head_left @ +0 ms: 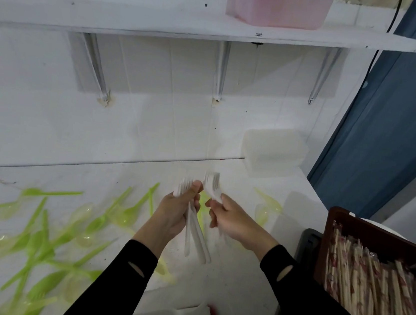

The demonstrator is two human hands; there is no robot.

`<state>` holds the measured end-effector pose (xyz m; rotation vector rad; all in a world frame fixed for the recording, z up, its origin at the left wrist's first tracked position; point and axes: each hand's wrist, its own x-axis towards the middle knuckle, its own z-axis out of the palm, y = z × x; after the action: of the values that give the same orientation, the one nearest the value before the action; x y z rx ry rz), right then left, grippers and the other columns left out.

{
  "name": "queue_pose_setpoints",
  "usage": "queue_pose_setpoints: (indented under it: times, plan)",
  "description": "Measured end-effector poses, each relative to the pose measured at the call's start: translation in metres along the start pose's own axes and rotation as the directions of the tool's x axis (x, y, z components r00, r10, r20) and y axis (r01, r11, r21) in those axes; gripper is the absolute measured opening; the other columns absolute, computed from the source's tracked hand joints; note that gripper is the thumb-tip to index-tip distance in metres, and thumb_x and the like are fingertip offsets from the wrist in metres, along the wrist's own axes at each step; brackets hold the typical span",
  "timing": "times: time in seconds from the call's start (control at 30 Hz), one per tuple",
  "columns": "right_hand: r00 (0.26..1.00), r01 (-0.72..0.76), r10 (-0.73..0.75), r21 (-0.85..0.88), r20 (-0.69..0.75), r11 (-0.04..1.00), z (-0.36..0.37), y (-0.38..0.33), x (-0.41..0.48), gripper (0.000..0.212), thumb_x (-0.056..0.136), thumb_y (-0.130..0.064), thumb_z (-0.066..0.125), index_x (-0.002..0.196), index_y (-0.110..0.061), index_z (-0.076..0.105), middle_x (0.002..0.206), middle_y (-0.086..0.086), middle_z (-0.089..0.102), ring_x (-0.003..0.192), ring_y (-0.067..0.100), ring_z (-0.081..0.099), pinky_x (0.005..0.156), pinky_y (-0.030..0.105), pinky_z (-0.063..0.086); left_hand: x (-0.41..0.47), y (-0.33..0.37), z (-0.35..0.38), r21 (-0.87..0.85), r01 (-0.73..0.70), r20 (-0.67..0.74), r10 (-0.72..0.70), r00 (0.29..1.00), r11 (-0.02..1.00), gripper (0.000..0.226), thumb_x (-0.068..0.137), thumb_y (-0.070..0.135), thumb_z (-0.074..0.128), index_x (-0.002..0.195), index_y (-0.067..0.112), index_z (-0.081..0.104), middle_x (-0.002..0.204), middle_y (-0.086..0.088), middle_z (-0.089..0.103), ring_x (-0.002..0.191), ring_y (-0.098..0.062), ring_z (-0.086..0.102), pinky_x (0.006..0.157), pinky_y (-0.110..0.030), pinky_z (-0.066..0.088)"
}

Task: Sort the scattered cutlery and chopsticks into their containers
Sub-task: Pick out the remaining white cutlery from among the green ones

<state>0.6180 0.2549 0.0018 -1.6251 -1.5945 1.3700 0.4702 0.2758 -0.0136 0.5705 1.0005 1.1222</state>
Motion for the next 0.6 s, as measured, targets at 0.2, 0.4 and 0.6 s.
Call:
queue_pose_setpoints:
  times: [0.2, 0.4, 0.6]
  plan:
    - [0.987, 0.149, -0.145, 0.061, -0.065, 0.987, 0.010, -0.001, -0.004, 0.034, 0.086, -0.045, 0.071, 0.085, -0.013, 0.060, 0.067, -0.009, 0.060, 0.055, 0.002, 0.057, 0.055, 0.017, 0.045, 0.007, -0.005, -0.001, -0.102, 0.062, -0.006, -0.063, 0.998, 0.993, 0.033, 0.090, 0.032, 0.065, 0.095, -0.001, 0.067, 0.080, -0.009, 0.066, 0.073, -0.018, 0.065, 0.075, -0.033, 0.060]
    - [0.986, 0.132, -0.133, -0.017, -0.103, 0.991, 0.013, 0.000, -0.002, 0.022, 0.086, -0.027, 0.065, 0.071, -0.015, 0.056, 0.060, -0.007, 0.056, 0.056, 0.007, 0.055, 0.057, 0.019, 0.042, 0.005, -0.003, -0.002, -0.050, 0.078, -0.014, -0.079, 0.997, 0.996, 0.070, 0.082, 0.049, 0.063, 0.118, -0.011, 0.059, 0.108, -0.021, 0.070, 0.092, -0.025, 0.072, 0.068, -0.027, 0.058]
    - [0.998, 0.028, -0.020, 0.147, -0.053, 0.989, -0.007, -0.002, -0.004, 0.014, 0.084, -0.018, 0.066, 0.075, -0.008, 0.064, 0.053, 0.001, 0.043, 0.047, 0.014, 0.041, 0.046, 0.022, 0.035, 0.002, -0.001, -0.004, -0.012, 0.026, -0.013, -0.027, 1.000, 1.000, 0.040, 0.088, 0.033, 0.066, 0.100, -0.005, 0.065, 0.089, -0.015, 0.070, 0.074, -0.020, 0.071, 0.064, -0.027, 0.058]
